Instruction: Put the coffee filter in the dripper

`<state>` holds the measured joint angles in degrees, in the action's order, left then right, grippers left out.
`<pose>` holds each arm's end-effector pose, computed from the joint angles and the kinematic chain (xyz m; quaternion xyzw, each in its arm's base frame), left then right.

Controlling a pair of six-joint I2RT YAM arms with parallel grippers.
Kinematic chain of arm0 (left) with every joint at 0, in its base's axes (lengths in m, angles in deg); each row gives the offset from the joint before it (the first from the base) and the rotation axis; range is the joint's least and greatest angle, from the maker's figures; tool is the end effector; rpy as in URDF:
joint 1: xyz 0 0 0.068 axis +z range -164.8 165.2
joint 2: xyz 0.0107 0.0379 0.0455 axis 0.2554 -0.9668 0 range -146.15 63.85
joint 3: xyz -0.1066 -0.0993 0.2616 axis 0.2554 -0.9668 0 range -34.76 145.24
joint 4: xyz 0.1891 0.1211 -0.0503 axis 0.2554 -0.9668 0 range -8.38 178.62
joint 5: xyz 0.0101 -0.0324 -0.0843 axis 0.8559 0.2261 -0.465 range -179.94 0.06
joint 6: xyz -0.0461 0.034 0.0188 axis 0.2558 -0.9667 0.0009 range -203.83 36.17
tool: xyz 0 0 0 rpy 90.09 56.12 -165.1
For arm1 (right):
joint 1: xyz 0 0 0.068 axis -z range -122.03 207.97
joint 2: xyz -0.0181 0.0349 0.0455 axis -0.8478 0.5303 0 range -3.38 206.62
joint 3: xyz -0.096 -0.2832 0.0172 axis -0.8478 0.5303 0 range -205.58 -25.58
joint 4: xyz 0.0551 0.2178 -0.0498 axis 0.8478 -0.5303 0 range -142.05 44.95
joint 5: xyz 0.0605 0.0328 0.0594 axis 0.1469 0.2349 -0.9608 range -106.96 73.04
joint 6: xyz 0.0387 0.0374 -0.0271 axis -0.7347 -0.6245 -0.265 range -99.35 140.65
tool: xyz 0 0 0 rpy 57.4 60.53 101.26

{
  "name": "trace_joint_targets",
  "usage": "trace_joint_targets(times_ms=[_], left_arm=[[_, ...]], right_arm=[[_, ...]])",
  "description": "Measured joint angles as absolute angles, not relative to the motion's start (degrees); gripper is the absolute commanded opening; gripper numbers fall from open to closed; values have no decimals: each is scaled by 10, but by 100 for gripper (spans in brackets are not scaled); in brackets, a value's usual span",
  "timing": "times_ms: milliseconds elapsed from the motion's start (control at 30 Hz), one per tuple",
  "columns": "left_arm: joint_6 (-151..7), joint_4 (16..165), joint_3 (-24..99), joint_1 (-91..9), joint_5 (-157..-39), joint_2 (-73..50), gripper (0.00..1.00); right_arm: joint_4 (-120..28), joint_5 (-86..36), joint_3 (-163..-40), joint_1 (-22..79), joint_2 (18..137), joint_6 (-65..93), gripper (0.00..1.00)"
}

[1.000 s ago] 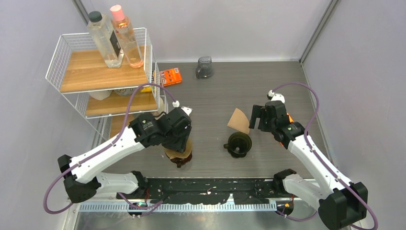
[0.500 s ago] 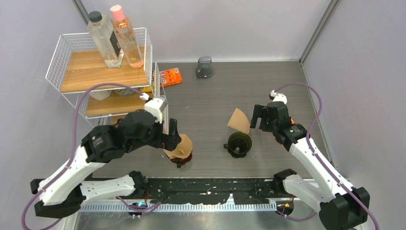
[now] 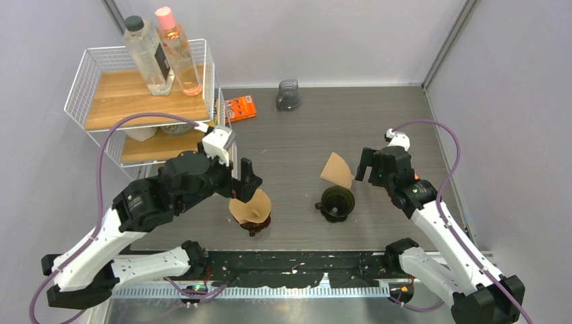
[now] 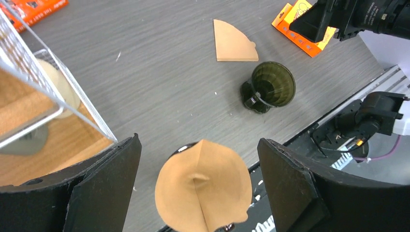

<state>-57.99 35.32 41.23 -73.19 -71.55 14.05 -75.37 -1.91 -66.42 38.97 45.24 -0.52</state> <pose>0.0637 -0.0765 0.4301 0.1560 0.8318 -0.2442 0.4734 0.1331 0.0336 0.2908 0.0741 0.8902 0.0384 0.4478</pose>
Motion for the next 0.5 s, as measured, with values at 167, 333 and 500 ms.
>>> trace_joint_targets(times_ms=[167, 333, 500], left_arm=[[-631, 375, 463, -732, -710, 77, 100], [-676, 408, 518, -688, -740, -11, 100], [-710, 430, 580, -606, -793, -107, 100]], right_arm=[[-754, -20, -662, 390, 455, -5, 95], [-752, -21, -662, 390, 462, -5, 95], [-752, -21, -662, 390, 465, -5, 95]])
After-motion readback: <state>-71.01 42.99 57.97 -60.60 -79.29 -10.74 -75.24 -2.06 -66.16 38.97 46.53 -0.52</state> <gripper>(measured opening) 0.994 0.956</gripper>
